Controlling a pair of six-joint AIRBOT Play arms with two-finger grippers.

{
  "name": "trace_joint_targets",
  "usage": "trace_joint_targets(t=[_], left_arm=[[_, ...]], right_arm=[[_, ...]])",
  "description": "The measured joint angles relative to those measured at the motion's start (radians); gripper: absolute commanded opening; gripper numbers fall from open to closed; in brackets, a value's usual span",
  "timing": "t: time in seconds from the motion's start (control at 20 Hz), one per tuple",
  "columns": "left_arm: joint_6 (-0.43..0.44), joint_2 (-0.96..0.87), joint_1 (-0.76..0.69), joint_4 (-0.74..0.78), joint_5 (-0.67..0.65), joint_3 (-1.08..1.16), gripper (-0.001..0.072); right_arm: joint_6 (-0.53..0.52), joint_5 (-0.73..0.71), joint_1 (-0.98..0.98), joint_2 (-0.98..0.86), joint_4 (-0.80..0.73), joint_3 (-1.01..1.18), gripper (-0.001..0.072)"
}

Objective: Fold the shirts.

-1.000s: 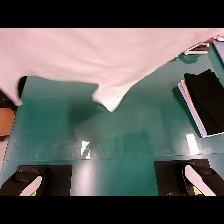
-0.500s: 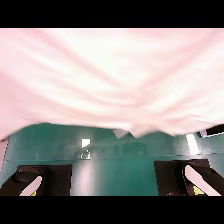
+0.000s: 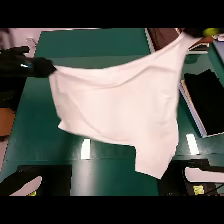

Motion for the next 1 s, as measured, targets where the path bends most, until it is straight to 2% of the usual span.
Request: trace_joint_targets(t=[0.15,0.2,0.25,0.3,0.45,0.65,0.7,0.75,1.0], left_arm=[[-0.001,-0.164,0.027,-0.002,0.150,-0.041,0.0026],[-0.001,-0.209,0.038,-0.003,0.183,-0.040,0.0070],[0.000,-0.248,0.050,-0.005,0.210,-0.032,0.0383],[0.001,-0.275,0.063,-0.008,0.225,-0.023,0.0625],[0.002,-0.319,0.125,-0.011,0.187,0.030,0.0620],[0.077,-0.291,0.250,-0.011,-0.033,0.060,0.0621],[0.095,-0.266,0.281,-0.010,-0.073,0.035,0.0621],[0.112,-0.232,0.312,-0.010,-0.108,-0.006,0.0620],[0.189,-0.074,0.409,-0.009,-0.196,-0.323,0.0620]], right_arm=[[0.005,-0.003,0.009,-0.160,0.002,0.027,0.0032],[0.008,-0.004,0.011,-0.204,0.005,0.049,0.0247],[0.008,-0.003,0.013,-0.242,0.011,0.071,0.0482],[0.009,0.005,0.013,-0.276,0.019,0.095,0.0494],[0.016,0.013,0.003,-0.314,0.074,0.132,0.0490],[0.007,0.056,-0.032,-0.244,0.137,0.039,0.0480],[0.000,0.071,-0.039,-0.209,0.143,-0.013,0.0440],[-0.006,0.082,-0.045,-0.171,0.149,-0.067,0.0432],[-0.034,0.099,-0.029,0.039,0.165,-0.354,0.0432]])
